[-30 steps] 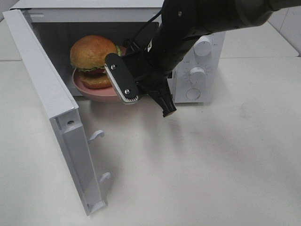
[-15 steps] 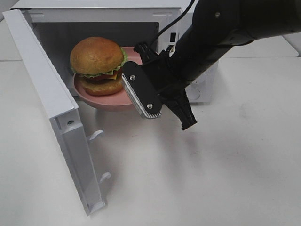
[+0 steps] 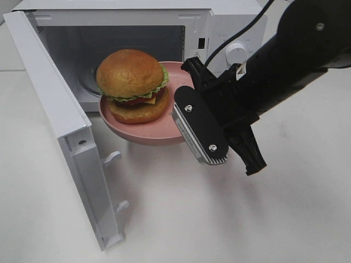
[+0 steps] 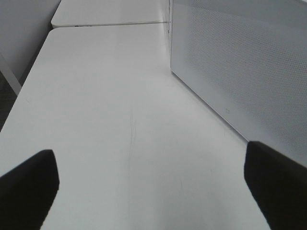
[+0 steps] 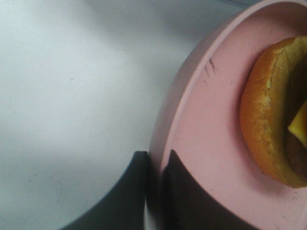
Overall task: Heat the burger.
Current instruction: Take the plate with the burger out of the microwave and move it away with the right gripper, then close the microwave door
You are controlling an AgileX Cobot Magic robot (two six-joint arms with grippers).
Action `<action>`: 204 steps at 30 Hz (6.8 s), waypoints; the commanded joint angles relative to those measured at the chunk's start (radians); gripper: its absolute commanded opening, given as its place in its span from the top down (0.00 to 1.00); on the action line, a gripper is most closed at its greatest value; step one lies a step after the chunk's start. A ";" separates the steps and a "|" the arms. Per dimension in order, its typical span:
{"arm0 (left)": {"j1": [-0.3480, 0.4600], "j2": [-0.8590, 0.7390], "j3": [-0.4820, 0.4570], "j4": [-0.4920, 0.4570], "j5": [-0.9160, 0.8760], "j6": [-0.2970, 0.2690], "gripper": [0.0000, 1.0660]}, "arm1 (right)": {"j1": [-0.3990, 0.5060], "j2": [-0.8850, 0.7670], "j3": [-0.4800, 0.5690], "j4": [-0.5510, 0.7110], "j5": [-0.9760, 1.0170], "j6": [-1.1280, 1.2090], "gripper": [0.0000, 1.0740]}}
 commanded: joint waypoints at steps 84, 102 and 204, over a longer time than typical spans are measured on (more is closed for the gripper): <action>0.002 -0.021 0.003 -0.005 -0.009 -0.004 0.03 | -0.004 -0.811 0.404 -0.974 0.619 1.696 0.99; 0.002 -0.021 0.003 -0.005 -0.009 -0.004 0.03 | -0.004 -0.461 0.404 -1.146 0.614 2.416 0.97; 0.002 -0.021 0.003 -0.005 -0.009 -0.004 0.03 | -0.148 -1.305 0.429 -0.452 0.632 1.979 0.29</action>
